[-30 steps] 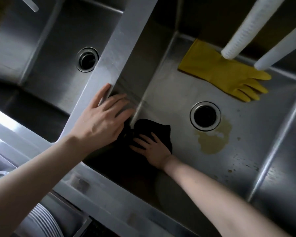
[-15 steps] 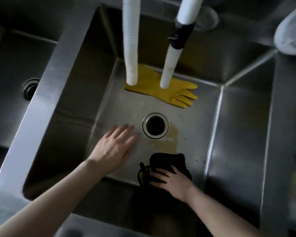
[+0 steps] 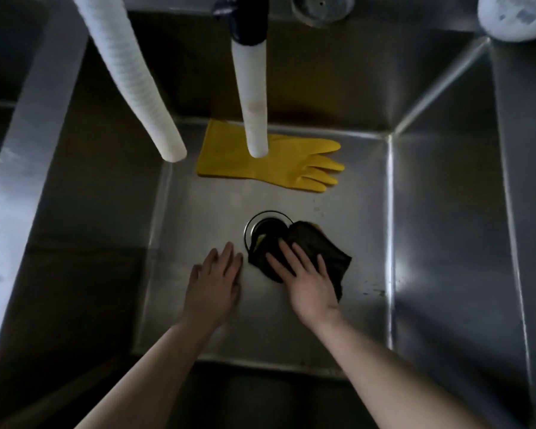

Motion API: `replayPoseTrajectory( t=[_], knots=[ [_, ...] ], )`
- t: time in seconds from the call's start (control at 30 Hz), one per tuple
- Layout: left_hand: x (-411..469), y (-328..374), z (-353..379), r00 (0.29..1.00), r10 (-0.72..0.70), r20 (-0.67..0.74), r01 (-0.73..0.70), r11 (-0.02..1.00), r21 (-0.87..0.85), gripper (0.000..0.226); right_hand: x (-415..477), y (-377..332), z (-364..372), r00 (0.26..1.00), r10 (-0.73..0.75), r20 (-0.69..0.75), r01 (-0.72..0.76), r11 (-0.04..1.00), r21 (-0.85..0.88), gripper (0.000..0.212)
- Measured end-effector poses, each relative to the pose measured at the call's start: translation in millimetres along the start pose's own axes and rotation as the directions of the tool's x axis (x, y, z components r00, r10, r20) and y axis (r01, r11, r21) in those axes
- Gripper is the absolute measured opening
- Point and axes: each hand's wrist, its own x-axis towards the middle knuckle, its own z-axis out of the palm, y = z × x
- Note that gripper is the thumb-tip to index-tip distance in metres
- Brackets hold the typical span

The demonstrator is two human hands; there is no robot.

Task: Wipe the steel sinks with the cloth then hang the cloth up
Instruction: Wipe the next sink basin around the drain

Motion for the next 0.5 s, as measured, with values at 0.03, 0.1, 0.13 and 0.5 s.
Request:
replayPoseTrajectory(
  t=[0.03,0.1,0.13,0.5],
  knots=[
    [-1,1,4,1.000,0.004,-0.018,-0.004,1.000,-0.002,0.064,3,-1,0,0.998,0.059,-0.024,-0.059,0.998,0.011,0.078],
    [-2,3,6,1.000,-0.007,0.020,0.008,0.999,-0.032,0.066,-5,-5,9,0.996,0.088,-0.011,-0.087,0.996,0.032,0.083],
    [-1,3,3,1.000,-0.005,0.020,0.006,0.999,-0.042,0.066,-14,-5,17,0.998,0.057,-0.021,-0.056,0.998,0.020,0.087],
    [14,-12,6,0.996,0.085,-0.003,-0.085,0.993,-0.081,0.065,-59,9,42,1.000,0.008,-0.026,-0.008,1.000,-0.014,0.102]
  ],
)
